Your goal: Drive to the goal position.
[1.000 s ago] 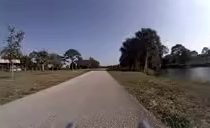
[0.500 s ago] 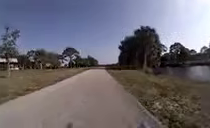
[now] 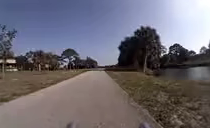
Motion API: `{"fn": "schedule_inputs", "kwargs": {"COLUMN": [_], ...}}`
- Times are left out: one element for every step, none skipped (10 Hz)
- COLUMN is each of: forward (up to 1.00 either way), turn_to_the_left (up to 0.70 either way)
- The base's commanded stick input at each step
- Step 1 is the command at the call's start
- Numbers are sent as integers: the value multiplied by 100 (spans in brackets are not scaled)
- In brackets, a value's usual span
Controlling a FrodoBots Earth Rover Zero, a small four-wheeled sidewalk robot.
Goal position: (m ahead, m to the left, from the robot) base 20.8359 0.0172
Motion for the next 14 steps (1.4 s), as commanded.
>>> {"fn": "schedule_inputs", "kwargs": {"forward": [100, 100, 100, 100, 100, 100, 100, 100, 100, 100, 100, 100, 100, 100], "turn_to_the_left": [3, 3, 3, 3, 3, 3, 3, 3, 3, 3, 3, 3, 3, 3]}}
